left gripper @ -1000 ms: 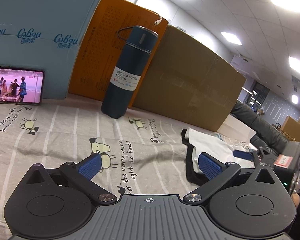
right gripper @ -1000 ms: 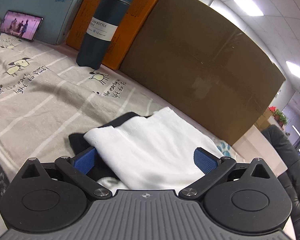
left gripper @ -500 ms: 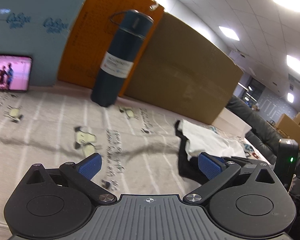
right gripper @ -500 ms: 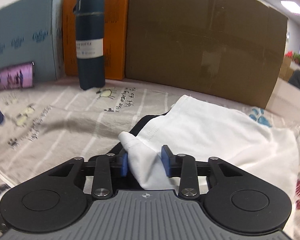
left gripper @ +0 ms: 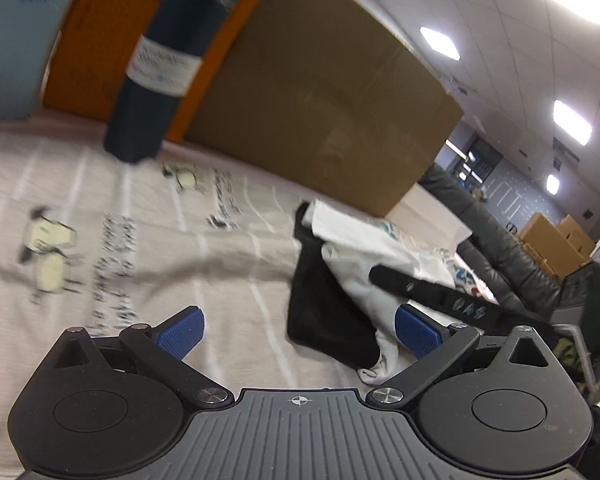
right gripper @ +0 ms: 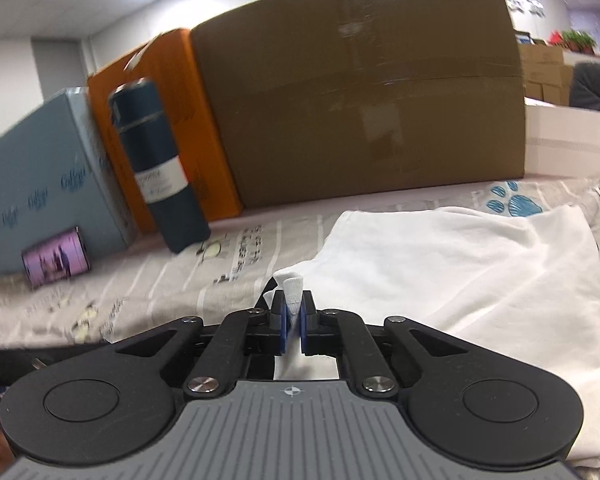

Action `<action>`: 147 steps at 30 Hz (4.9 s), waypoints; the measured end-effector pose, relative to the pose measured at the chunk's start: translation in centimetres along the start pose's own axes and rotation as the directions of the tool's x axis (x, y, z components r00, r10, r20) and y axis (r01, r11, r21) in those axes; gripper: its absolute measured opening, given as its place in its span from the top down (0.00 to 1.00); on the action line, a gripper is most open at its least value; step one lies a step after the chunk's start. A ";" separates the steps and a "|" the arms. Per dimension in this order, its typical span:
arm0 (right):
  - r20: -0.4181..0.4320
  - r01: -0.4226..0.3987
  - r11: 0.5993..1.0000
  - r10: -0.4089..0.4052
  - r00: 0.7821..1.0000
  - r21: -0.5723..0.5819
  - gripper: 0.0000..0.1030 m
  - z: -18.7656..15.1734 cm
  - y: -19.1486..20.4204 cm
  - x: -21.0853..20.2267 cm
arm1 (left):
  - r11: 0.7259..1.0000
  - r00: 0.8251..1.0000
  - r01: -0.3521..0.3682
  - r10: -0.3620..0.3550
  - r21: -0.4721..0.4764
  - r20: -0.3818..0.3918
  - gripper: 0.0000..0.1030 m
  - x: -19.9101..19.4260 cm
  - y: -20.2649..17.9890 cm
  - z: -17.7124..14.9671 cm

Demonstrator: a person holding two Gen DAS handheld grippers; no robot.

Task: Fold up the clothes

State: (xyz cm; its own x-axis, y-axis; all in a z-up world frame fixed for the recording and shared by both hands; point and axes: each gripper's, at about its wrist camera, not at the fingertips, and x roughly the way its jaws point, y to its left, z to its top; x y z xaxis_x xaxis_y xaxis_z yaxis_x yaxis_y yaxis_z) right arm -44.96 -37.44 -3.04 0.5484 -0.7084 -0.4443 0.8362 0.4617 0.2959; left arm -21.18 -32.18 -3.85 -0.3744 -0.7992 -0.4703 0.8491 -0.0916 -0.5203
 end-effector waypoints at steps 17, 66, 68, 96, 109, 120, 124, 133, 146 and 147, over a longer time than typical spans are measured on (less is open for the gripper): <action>0.079 -0.124 0.981 0.113 0.990 0.152 0.95 0.5 -3.2 -2.3 | 0.999 0.999 0.029 -0.029 0.022 -0.017 0.30 3.7 -3.0 -1.3; -0.016 -0.151 0.981 0.154 0.988 0.125 0.93 -0.4 -2.5 -1.4 | 0.949 0.998 0.069 -0.062 -0.308 0.033 0.60 4.2 0.0 -1.0; -0.033 -0.151 0.984 0.155 0.987 0.098 0.93 -0.7 -2.0 -1.2 | 0.953 0.998 0.066 -0.058 -0.295 0.035 0.63 4.3 0.1 -1.0; -0.150 -0.107 0.991 0.094 0.984 -0.083 0.66 -1.7 0.3 -0.6 | 0.977 0.996 0.035 -0.018 -0.209 0.083 0.60 4.0 -0.3 -1.7; -0.126 -0.025 0.987 0.005 0.992 -0.158 0.54 -2.0 1.0 -0.4 | 0.982 0.996 0.025 -0.009 -0.190 0.084 0.60 4.1 -0.6 -1.7; -0.071 0.000 0.999 -0.002 0.997 -0.032 0.92 -1.2 -1.3 -0.9 | 0.981 0.996 0.028 -0.012 -0.192 0.085 0.60 4.0 -0.5 -1.7; -0.059 0.006 1.000 -0.006 0.998 0.007 0.92 -1.0 -1.9 -0.8 | 0.983 0.996 0.025 -0.009 -0.184 0.085 0.60 4.0 -0.6 -1.7; -0.095 -0.030 0.999 0.027 0.995 -0.025 0.76 -1.1 -0.9 0.0 | 0.977 0.996 0.045 -0.029 -0.207 0.081 0.60 3.8 -0.3 -1.5; -0.020 0.008 0.999 -0.007 1.000 0.038 0.93 -0.5 -2.0 -0.3 | 0.987 0.996 0.079 -0.073 -0.141 0.045 0.41 4.2 -1.9 -1.6; 0.014 -0.008 0.995 0.006 1.000 0.098 0.93 -0.2 -2.7 -1.1 | 0.990 0.997 0.077 -0.072 -0.121 0.039 0.36 4.4 -2.4 -1.7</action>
State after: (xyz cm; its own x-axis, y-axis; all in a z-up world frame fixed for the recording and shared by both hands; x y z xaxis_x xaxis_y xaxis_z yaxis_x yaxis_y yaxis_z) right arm -47.78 -37.83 -3.52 0.5536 -0.7131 -0.4301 0.8274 0.4124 0.3811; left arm -25.46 -34.52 -5.90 -0.4199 -0.8132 -0.4030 0.7667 -0.0802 -0.6370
